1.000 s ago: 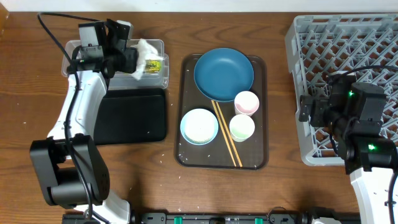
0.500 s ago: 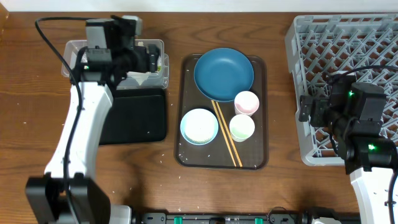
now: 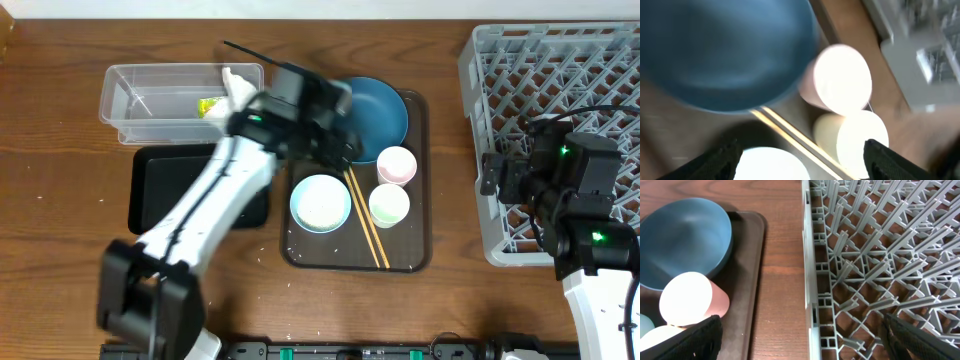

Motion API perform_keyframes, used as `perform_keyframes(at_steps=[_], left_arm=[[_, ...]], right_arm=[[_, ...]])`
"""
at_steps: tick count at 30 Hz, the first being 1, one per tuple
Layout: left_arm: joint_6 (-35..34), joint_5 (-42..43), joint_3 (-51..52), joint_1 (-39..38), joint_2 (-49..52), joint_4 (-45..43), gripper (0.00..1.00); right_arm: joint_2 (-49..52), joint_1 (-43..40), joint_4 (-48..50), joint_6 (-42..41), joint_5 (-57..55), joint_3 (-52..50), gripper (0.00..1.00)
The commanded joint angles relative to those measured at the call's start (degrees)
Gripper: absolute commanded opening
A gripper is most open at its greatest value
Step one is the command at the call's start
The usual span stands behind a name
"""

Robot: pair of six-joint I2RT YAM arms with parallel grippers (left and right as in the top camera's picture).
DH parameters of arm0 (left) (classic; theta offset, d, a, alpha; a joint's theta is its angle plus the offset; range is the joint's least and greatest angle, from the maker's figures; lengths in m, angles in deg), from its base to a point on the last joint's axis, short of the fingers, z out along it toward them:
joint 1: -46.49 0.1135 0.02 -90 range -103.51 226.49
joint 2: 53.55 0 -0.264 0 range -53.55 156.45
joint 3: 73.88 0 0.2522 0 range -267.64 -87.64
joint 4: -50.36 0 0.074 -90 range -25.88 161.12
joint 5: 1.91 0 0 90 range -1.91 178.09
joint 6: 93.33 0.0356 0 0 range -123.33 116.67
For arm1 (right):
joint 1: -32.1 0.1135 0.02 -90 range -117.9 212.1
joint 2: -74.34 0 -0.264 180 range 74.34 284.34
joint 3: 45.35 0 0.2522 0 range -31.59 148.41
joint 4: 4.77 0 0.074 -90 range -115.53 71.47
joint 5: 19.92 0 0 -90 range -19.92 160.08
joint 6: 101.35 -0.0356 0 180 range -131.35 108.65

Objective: Sort waste into correct bins and load items into the dishwasher rack
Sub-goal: 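Grasp the white cup with the left gripper and lift it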

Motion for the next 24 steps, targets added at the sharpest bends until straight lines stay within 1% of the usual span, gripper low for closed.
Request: perform_keyframes(at_steps=[1, 2, 8, 9, 14, 15, 16, 17, 21, 24], left_arm=[[-1.90, 0.79, 0.87, -4.33, 3.39, 1.92, 0.77], [-1.90, 0.79, 0.87, -5.70, 4.28, 2.64, 0.77], [-1.90, 0.74, 0.90, -11.30, 9.03, 4.48, 0.62], [-1.88, 0.72, 0.90, -11.78, 9.51, 4.48, 0.57], [-1.90, 0.57, 0.79, -11.74, 9.62, 4.76, 0.22], [-1.90, 0.55, 0.76, -11.34, 9.20, 5.20, 0.19], [-1.90, 0.57, 0.70, -10.88, 8.83, 5.84, 0.10], [-1.92, 0.57, 0.63, -10.47, 8.35, 6.62, 0.06], [-1.90, 0.83, 0.52, -7.50, 4.15, 11.04, 0.06], [-1.88, 0.87, 0.52, -4.66, -0.42, 12.17, 0.06]], right_arm=[[-0.28, 0.48, -0.07, -0.85, 0.48, 1.20, 0.99], [-0.28, 0.48, -0.07, -0.85, 0.48, 1.20, 0.99], [-0.28, 0.48, -0.07, -0.85, 0.48, 1.20, 0.99], [-0.28, 0.48, -0.07, -0.85, 0.48, 1.20, 0.99], [-0.28, 0.48, -0.07, -0.83, 0.48, 1.20, 0.99], [-0.28, 0.48, -0.07, -0.83, 0.48, 1.20, 0.99], [-0.31, 0.48, -0.04, -0.83, 0.48, 1.20, 0.99], [-0.31, 0.48, -0.04, -0.83, 0.46, 1.20, 0.99], [-0.28, 0.48, 0.02, -0.81, 0.46, 1.20, 0.99], [-0.28, 0.48, 1.05, -0.81, 0.46, 1.20, 0.99]])
